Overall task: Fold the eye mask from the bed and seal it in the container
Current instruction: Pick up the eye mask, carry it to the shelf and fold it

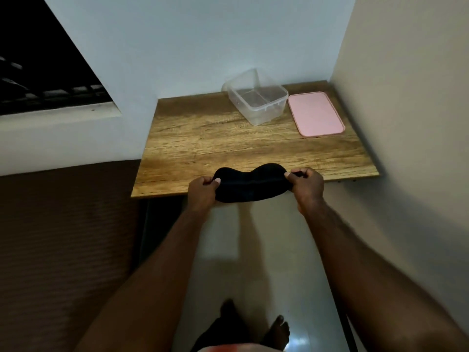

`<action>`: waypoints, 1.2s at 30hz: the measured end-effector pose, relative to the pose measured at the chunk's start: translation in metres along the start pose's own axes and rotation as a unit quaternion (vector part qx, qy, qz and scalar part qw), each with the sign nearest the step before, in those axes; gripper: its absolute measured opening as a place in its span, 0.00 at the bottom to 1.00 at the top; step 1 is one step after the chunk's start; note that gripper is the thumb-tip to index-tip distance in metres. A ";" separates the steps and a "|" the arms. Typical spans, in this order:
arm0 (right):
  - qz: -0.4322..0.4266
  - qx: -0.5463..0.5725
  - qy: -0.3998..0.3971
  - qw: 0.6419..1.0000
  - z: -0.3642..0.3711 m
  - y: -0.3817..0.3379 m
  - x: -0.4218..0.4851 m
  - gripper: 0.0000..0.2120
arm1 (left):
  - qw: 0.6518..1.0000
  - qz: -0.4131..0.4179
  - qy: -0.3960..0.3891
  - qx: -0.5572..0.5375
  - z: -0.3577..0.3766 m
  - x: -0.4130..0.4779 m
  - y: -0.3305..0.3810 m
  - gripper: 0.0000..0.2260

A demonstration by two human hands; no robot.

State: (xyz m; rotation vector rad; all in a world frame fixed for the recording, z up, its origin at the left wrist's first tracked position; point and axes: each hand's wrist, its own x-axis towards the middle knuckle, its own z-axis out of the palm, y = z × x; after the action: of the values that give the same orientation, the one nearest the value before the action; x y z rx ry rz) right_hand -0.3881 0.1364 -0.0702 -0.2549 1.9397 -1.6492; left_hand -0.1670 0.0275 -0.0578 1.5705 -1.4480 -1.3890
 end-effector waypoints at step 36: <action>-0.113 -0.251 -0.127 0.953 0.081 -0.005 0.084 0.04 | 0.947 0.168 0.053 0.270 -0.007 0.129 -0.022 0.12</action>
State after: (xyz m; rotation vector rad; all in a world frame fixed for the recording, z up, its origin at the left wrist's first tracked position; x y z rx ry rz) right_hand -0.4151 0.0258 -0.0963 -0.8718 2.1519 -1.1468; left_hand -0.1708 -0.0911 -0.1141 1.5738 -2.0273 -0.7304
